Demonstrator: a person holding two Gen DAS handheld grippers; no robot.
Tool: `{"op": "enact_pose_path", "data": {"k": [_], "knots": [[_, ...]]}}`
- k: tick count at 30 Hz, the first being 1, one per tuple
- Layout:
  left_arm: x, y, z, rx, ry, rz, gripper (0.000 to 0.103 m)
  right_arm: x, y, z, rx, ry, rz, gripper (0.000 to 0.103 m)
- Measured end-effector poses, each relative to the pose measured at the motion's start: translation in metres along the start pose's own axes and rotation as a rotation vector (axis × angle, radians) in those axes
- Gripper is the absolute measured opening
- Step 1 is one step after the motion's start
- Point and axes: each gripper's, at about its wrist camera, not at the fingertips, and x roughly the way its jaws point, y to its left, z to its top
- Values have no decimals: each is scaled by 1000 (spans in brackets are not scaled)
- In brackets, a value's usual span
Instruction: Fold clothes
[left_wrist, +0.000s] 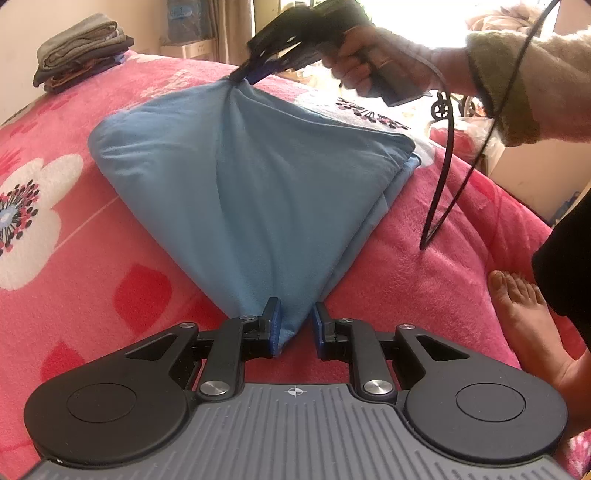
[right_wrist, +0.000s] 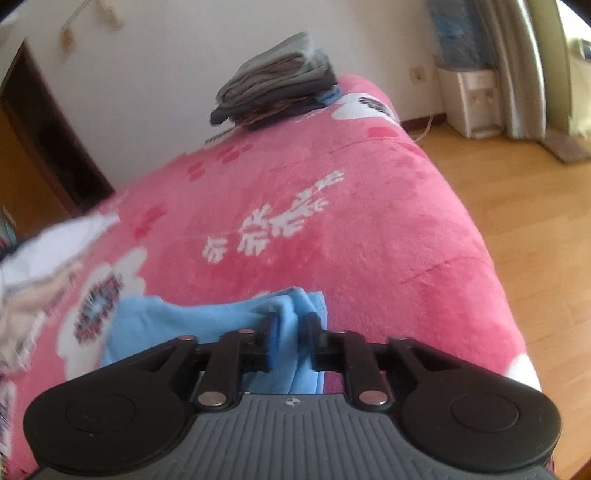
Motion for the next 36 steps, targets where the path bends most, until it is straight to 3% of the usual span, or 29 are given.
{"op": "enact_pose_path", "data": {"k": [6,13,16,19,29,33,36], "knots": [[0,1,-1,6,-3,-2,18,-45,-1,-15,-10,83,100,26],[-1,-1,-2,20,-2,9,19,-60,21,-54,-159,160,71,26],[-1,-2,-2,24,0,12,19,-54,31,-69,-260,174,-2,5],[-1,-1,-2,25,0,13,19,-66,27,-72,-229,131,-20,3],[-1,-1,-3,34,-2,8,20,-78,-28,-74,166,124,49,6],[-1,-1,-4,35,-4,7,20,-91,-25,-71,162,120,53,8],[-1,0,-4,37,-5,4,20,-101,-15,-75,96,154,53,18]]}}
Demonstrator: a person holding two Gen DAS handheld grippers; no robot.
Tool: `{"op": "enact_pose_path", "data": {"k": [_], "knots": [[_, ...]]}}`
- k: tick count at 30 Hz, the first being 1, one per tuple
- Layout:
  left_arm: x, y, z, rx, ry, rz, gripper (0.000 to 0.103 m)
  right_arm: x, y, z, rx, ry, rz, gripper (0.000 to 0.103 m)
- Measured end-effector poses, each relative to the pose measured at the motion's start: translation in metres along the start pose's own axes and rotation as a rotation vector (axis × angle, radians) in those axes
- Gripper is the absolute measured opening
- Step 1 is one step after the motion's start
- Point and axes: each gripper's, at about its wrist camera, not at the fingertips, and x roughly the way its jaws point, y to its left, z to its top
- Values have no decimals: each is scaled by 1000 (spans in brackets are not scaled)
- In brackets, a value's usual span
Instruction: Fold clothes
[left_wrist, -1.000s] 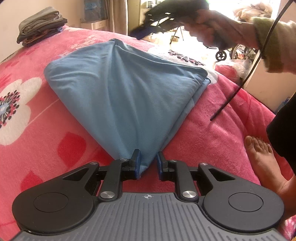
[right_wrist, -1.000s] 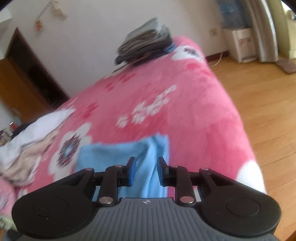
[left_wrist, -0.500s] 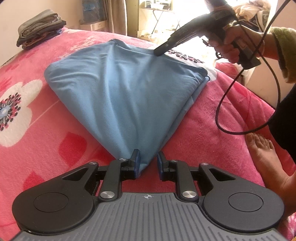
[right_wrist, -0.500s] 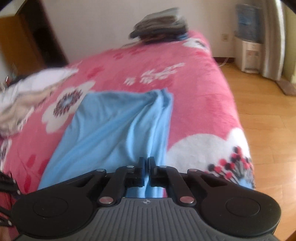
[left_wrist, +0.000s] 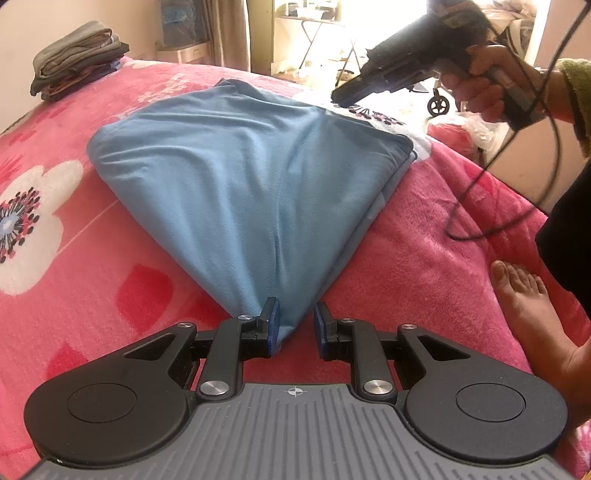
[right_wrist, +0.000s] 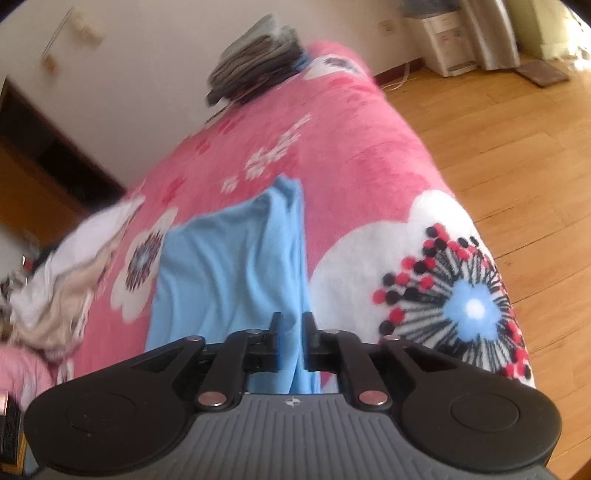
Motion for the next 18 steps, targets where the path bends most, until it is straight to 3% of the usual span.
{"op": "enact_pose_path", "data": {"k": [5,7,9,14,18], "knots": [[0,0,0,8,-2,-1,20,-5,29,-22,-203,52,-44,18],[0,0,0,9,-2,-2,20,-3,32,-30,-261,58,-167,16],[0,0,-1,9,-2,-1,20,-9,23,-31,-210,31,-248,13],[0,0,-1,13,-1,0,20,-30,28,-26,-172,-2,-122,15],[-1,-1,-1,23,0,0,20,-19,47,-38,-293,85,-116,18]]}}
